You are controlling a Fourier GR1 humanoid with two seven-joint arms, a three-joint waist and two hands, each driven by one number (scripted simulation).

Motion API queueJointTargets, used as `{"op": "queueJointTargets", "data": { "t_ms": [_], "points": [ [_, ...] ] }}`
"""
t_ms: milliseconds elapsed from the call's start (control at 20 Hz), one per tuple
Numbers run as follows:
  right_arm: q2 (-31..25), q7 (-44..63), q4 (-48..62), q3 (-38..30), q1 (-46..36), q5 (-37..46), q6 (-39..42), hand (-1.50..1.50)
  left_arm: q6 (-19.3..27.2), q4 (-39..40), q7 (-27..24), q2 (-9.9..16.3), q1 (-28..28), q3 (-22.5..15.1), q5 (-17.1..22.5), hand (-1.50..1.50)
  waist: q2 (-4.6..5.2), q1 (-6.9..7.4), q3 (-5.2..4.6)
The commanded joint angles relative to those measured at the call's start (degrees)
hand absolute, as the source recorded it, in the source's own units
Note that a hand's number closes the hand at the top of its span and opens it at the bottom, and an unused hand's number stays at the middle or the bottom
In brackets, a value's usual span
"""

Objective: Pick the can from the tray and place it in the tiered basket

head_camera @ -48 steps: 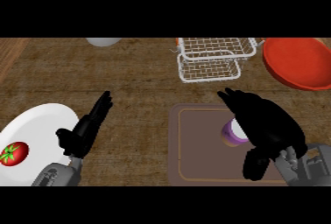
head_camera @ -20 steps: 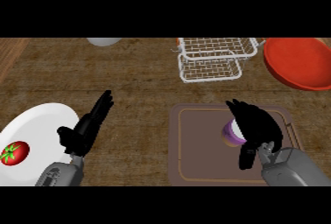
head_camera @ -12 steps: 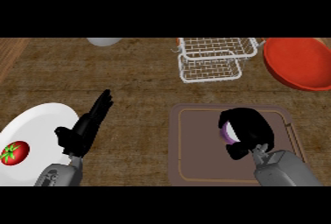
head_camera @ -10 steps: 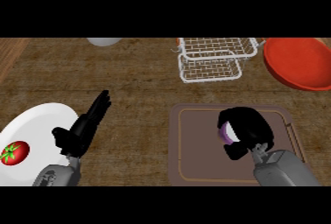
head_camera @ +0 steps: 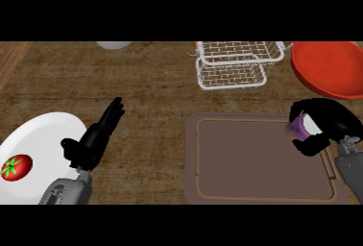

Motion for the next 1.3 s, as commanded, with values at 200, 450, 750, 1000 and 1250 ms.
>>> {"op": "queueJointTargets", "data": {
  "t_ms": [200, 450, 750, 1000, 1250],
  "points": [
    [-13.79, -25.90, 26.36, -12.80, -4.84, -0.86, -10.59, 1.50, -1.33, -0.55, 1.29, -0.81, -0.71, -1.72, -0.19, 0.00, 0.53, 2.21, 0.16],
    [-13.04, -36.58, 32.44, -21.06, -10.42, -12.79, -5.17, 1.50, -0.08, -2.60, 1.73, -0.71, 0.19, -1.20, -0.60, 0.00, -0.20, 1.59, 0.05],
    [-15.51, -41.34, 37.83, -26.67, -22.09, -18.56, 0.09, 1.50, -1.71, 2.01, -1.79, 0.55, 0.04, 0.99, -0.21, 0.00, -0.05, 1.46, -0.12],
    [-13.42, -33.12, 37.27, -24.14, -32.85, -17.82, 4.52, 1.50, -1.91, 1.87, -0.66, 0.37, -1.01, 1.48, -0.70, 0.00, -0.41, 0.73, -0.21],
    [-9.15, -21.53, 37.21, -24.11, -42.76, -19.37, 6.61, 1.50, 1.21, 0.13, 1.45, -2.68, -0.52, -0.38, -2.57, 0.00, -0.55, 0.70, -0.24]
  ]
}}
